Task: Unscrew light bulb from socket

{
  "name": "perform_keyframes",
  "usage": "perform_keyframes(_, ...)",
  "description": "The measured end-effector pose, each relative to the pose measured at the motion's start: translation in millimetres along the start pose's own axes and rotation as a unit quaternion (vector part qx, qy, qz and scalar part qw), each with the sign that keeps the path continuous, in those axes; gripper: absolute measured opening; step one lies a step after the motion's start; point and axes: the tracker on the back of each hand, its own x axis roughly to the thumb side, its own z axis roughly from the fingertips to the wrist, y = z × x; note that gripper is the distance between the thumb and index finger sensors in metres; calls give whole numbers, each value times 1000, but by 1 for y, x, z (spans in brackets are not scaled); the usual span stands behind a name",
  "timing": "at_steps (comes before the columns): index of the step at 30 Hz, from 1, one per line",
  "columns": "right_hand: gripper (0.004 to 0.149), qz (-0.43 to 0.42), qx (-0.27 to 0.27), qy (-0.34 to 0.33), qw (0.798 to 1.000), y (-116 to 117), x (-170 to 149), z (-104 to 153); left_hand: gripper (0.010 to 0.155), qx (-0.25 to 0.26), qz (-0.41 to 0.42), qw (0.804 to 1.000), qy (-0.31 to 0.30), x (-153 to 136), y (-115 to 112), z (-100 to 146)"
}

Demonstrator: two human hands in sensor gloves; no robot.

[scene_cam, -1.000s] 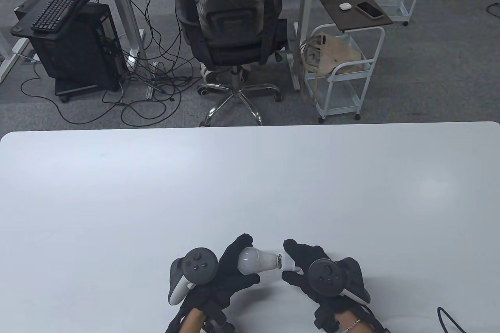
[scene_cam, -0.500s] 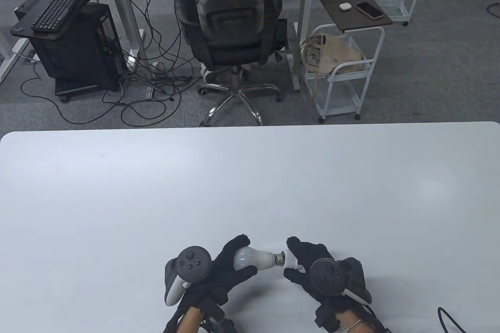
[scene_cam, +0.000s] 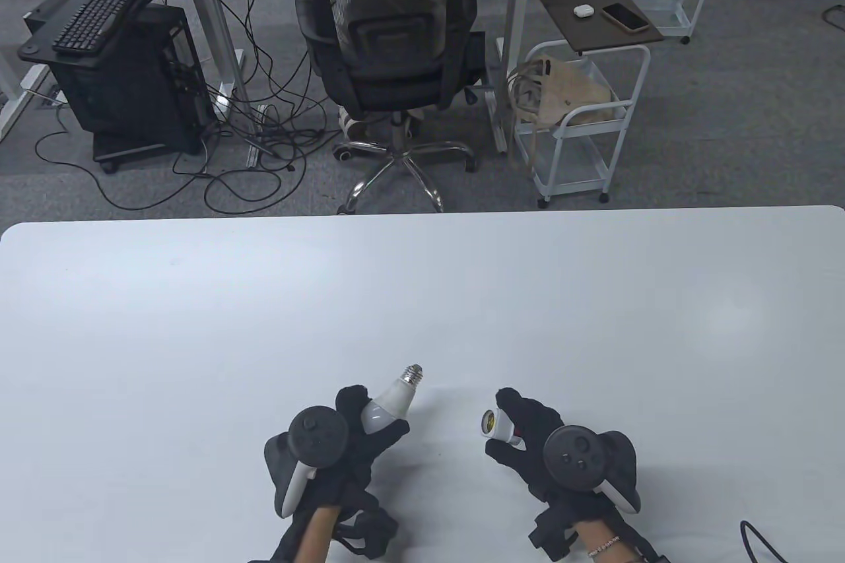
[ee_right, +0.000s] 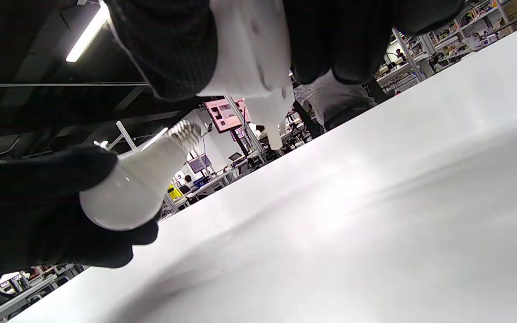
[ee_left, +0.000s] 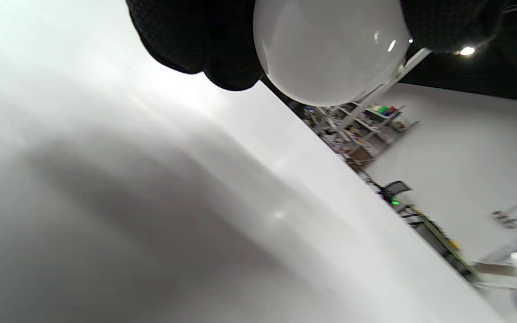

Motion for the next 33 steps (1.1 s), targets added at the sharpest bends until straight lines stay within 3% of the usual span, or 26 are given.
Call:
perform_keyframes(11,71,-37,-18,4,999,-10,-6,1,77,24,-178,972,154,3,15,-51)
perform_keyframes(16,71,-63,-24,8,998,-14,-7,1,77,17,-226,958,174,6,12,-63)
perform_keyframes(33,71,-56,-21,8,998,-13,-6,1,82,12,-240,950,199,7,9,-68)
